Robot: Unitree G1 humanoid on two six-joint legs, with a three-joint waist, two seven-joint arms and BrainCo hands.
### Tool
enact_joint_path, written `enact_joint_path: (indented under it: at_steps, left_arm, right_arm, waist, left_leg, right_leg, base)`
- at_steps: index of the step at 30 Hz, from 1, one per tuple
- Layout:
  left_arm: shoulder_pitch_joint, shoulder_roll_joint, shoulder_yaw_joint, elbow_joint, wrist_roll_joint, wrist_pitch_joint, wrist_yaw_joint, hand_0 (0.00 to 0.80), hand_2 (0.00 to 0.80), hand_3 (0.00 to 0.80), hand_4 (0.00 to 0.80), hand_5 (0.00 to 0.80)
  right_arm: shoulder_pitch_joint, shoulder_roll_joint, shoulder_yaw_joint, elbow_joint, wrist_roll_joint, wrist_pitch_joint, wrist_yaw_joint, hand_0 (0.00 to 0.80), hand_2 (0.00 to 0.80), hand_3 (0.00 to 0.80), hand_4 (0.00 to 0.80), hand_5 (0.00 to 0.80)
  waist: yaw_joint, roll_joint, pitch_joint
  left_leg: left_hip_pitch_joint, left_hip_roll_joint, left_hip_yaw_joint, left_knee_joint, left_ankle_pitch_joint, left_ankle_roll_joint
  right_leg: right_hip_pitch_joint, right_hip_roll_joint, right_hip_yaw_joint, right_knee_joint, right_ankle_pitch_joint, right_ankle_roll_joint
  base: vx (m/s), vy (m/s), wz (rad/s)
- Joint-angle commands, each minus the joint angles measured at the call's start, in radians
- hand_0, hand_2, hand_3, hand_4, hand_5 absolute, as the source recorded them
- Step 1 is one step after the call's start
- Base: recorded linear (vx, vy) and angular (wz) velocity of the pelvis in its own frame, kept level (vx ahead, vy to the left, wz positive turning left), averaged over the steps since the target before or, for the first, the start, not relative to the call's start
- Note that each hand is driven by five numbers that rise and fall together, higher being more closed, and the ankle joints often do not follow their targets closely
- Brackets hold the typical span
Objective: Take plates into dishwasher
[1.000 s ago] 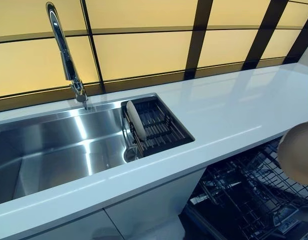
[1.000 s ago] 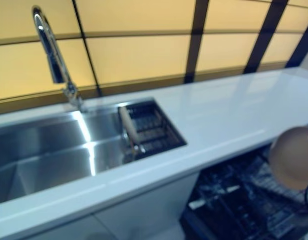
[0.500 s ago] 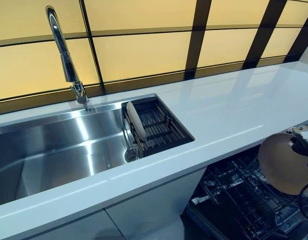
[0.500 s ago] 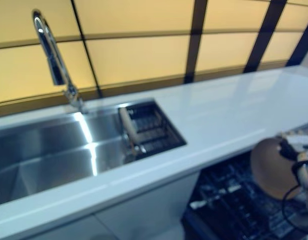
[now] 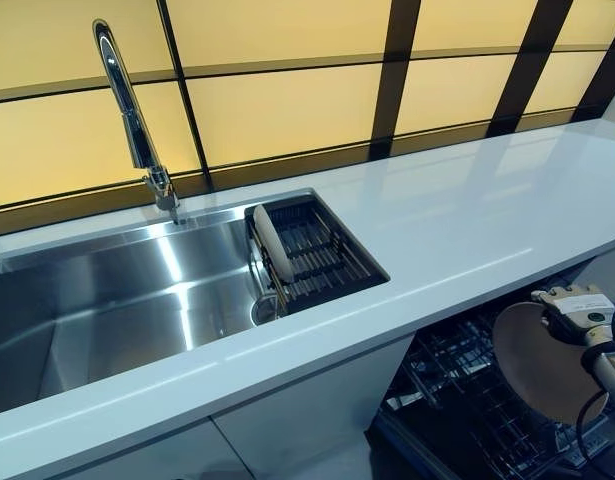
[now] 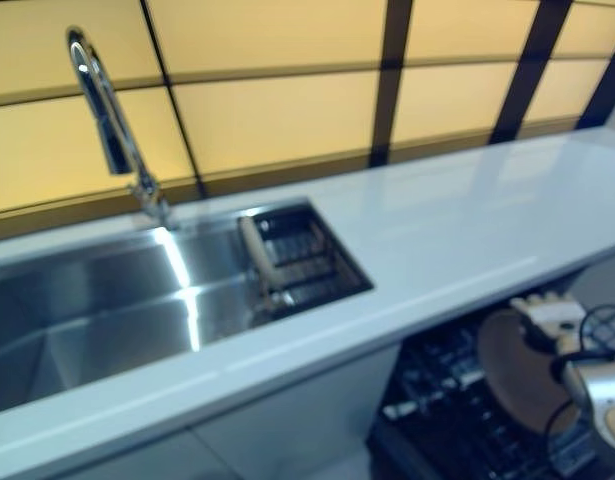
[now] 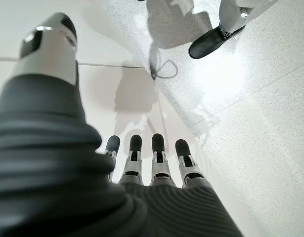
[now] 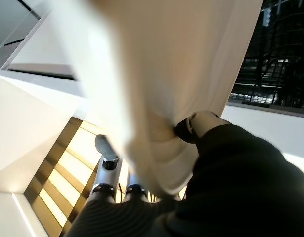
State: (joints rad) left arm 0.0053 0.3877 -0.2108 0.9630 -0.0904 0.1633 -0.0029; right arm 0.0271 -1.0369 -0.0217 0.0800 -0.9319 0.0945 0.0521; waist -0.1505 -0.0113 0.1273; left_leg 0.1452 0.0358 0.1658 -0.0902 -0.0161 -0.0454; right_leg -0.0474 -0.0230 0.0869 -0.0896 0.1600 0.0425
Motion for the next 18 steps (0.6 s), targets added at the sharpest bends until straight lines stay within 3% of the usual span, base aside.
enact_joint_path:
  at_steps: [1,18]
  left_arm:
    - [-0.014,0.027,0.040,0.010,0.055,-0.002,0.006,0.000,0.000,0.000,0.000,0.000]
    - [-0.013,0.016,0.023,-0.016,0.058,0.012,0.023,0.000,0.000,0.000,0.000,0.000]
  right_arm:
    - [-0.063,0.024,0.031,-0.053,-0.003,0.026,0.029,0.800,0.800,0.800,0.800,0.800]
    - [-0.092,0.109,0.174,-0.043,-0.057,0.067,0.103,0.800,0.800,0.800,0.800,0.800]
  waist:
    - [0.024,-0.030,-0.017]
    - [0.042,-0.025,-0.008]
  left_leg:
    - [-0.031,-0.017,-0.020,0.003,0.002,0.041]
    - [-0.034,-0.021,-0.025,0.003,0.005,0.044]
  right_leg:
    - [0.051,-0.045,-0.010,0.009,-0.041,0.102]
    - [0.051,-0.050,-0.021,0.010,-0.040,0.104]
  base:
    - [0.000,0.000,0.00]
    - [0.000,0.000,0.00]
